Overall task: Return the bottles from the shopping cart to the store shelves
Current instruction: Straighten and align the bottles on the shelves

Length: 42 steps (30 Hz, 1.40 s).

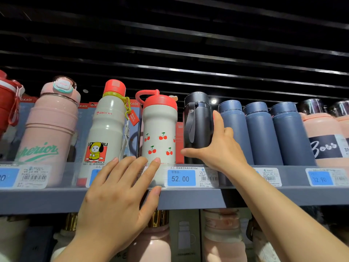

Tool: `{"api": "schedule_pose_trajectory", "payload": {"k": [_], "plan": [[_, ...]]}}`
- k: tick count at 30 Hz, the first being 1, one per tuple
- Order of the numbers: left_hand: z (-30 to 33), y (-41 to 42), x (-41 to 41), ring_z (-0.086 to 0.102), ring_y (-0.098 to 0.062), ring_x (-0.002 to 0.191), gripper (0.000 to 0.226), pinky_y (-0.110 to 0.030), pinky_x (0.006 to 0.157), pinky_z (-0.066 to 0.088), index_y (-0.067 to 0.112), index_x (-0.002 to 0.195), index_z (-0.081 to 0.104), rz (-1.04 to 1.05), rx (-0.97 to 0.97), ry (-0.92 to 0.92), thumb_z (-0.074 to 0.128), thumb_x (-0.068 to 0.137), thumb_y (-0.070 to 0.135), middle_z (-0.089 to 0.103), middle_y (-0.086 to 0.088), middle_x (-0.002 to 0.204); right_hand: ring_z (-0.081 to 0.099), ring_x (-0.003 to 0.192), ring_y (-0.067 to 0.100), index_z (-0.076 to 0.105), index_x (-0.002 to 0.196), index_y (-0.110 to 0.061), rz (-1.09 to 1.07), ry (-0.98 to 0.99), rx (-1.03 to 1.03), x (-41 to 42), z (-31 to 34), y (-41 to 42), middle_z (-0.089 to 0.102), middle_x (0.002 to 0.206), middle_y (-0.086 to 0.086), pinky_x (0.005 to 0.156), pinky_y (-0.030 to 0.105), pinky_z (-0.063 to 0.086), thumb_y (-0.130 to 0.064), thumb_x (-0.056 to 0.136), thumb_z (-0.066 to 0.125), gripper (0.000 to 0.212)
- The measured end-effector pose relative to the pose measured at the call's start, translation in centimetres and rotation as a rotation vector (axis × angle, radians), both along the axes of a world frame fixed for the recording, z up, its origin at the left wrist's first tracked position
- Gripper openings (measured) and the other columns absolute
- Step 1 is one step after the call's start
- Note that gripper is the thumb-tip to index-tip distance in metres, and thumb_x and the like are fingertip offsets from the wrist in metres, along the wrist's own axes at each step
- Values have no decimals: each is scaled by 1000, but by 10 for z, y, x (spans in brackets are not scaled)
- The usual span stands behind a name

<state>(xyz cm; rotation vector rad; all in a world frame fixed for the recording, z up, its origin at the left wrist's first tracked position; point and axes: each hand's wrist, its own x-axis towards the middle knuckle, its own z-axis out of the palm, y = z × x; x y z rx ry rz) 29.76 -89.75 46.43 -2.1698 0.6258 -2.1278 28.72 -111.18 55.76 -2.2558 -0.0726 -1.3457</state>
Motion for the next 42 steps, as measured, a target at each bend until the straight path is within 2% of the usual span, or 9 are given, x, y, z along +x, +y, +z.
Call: {"api": "schedule_pose_trajectory", "payload": {"k": [4, 8, 12, 16, 25, 30, 34, 40, 42], "plan": [[0, 0, -1, 61, -27, 107, 58, -40, 100, 34, 17, 129, 62, -1, 0, 5, 22, 99, 47, 67, -6, 116, 51, 116, 33, -12, 148, -39, 16, 56, 43, 1, 3, -3, 42, 136, 10, 83, 38, 42, -48, 62, 84, 129], [0, 0, -1, 60, -26, 107, 58, -40, 100, 34, 17, 129, 61, 0, 5, 11, 22, 99, 47, 67, -5, 116, 57, 99, 25, -8, 149, -38, 126, 51, 115, -3, 5, -11, 52, 117, 4, 81, 35, 45, -33, 74, 72, 110], [0, 1, -1, 61, -26, 108, 59, -41, 100, 34, 18, 130, 61, 8, 7, 22, 20, 99, 48, 67, -5, 117, 52, 117, 30, -12, 148, -40, 79, 73, 79, -5, 2, -5, 47, 136, 8, 85, 37, 42, -53, 71, 74, 116], [0, 1, 0, 62, -27, 107, 57, -42, 100, 34, 17, 130, 61, 11, 6, -4, 22, 99, 46, 67, -6, 117, 55, 113, 34, -18, 148, -36, -45, 92, 35, 0, 5, 5, 52, 132, 10, 75, 35, 40, -65, 59, 79, 135], [0, 0, 0, 61, -29, 106, 58, -42, 99, 35, 15, 128, 62, 3, 7, -22, 21, 100, 46, 67, -8, 116, 55, 86, 16, -10, 149, -41, 247, 76, 172, -8, 7, -12, 46, 111, 1, 73, 30, 43, -28, 77, 71, 110], [0, 0, 0, 62, -29, 106, 57, -43, 99, 36, 16, 128, 62, 0, 0, -21, 22, 100, 46, 67, -7, 117, 43, 129, 28, -11, 149, -40, 132, -14, 82, -6, 2, -6, 34, 151, 3, 95, 39, 38, -53, 72, 75, 116], [0, 0, 1, 61, -28, 105, 54, -43, 98, 37, 15, 127, 63, 1, 2, -45, 27, 98, 43, 66, -7, 115, 50, 122, 33, -12, 149, -37, 29, 51, 58, 4, 5, 0, 44, 143, 5, 83, 37, 41, -58, 59, 83, 132], [0, 1, 2, 63, -30, 106, 56, -43, 99, 36, 14, 128, 62, 5, 6, -51, 25, 99, 44, 67, -9, 115, 52, 102, 14, -6, 150, -40, 275, 109, 180, 2, 11, -14, 51, 118, -15, 87, 31, 44, -31, 70, 81, 119], [0, 0, 2, 62, -30, 106, 56, -43, 99, 36, 14, 129, 62, 4, 7, -43, 24, 99, 44, 67, -9, 116, 47, 112, 17, -6, 150, -42, 313, 107, 186, -1, 10, -16, 42, 137, -11, 91, 31, 40, -29, 74, 76, 112]]}}
